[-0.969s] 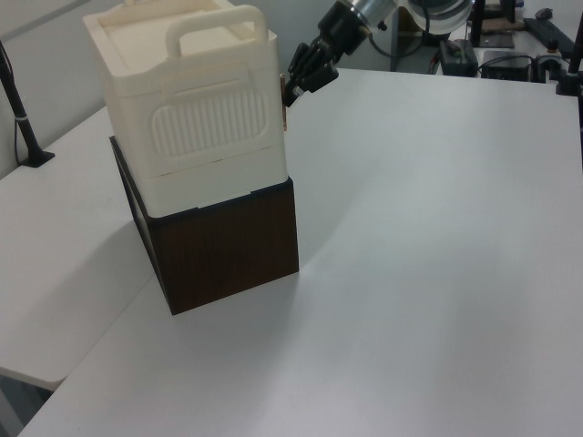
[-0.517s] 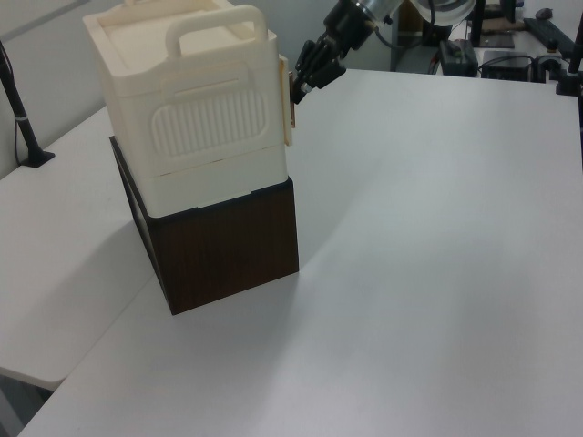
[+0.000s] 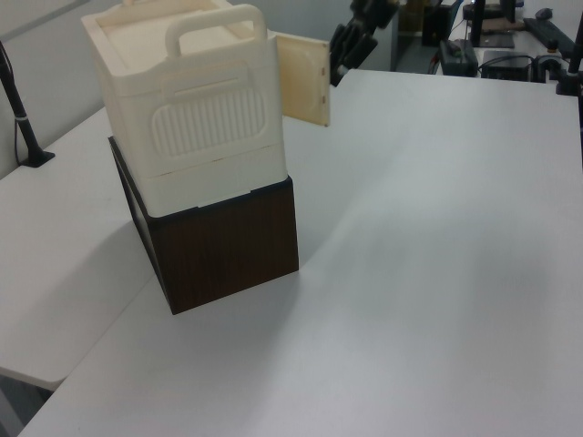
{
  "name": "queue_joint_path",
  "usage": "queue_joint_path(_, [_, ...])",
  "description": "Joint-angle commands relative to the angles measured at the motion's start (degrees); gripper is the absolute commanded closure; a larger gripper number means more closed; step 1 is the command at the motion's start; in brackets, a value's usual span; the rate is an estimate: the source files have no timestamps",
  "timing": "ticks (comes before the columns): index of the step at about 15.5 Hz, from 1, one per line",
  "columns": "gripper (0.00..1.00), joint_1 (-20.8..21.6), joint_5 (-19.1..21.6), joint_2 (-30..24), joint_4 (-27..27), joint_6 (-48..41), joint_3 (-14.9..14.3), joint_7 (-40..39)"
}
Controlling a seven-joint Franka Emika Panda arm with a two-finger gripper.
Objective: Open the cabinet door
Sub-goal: 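Swing the gripper outward, pulling the door open on its hinge, then release the door and move the gripper away from it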
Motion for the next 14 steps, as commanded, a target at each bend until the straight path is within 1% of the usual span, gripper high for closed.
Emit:
queue_joint_path(1, [0.45, -3.45, 0.07, -1.18, -0.95, -2.50, -2.56, -0.54])
queue_joint_path(3, [0.37, -5.38, 0.07, -1.18, -0.77, -4.17, -3.53, -0.80])
queue_joint_path(4, [0.29, -6.09, -0.02, -1.35, -0.77, -4.70, -4.23, -1.24])
queue_joint_path(5, [0.23, -6.70, -0.10, -1.70, -0.77, -5.23, -5.02, -1.42])
queue_joint_path(7, [0.00, -7.50, -0.63, -2.14, -0.77, -6.89, -7.21, -1.42])
queue_joint_path(9, [0.00, -7.59, -2.64, -2.49, -0.77, -8.22, -8.88, -1.59])
queue_joint_path(12, [0.00, -7.67, -4.41, -3.37, -0.77, -11.03, -10.73, -1.24])
queue_joint_path(14, [0.00, -7.76, -7.82, -3.72, -0.77, -11.74, -11.26, -0.98])
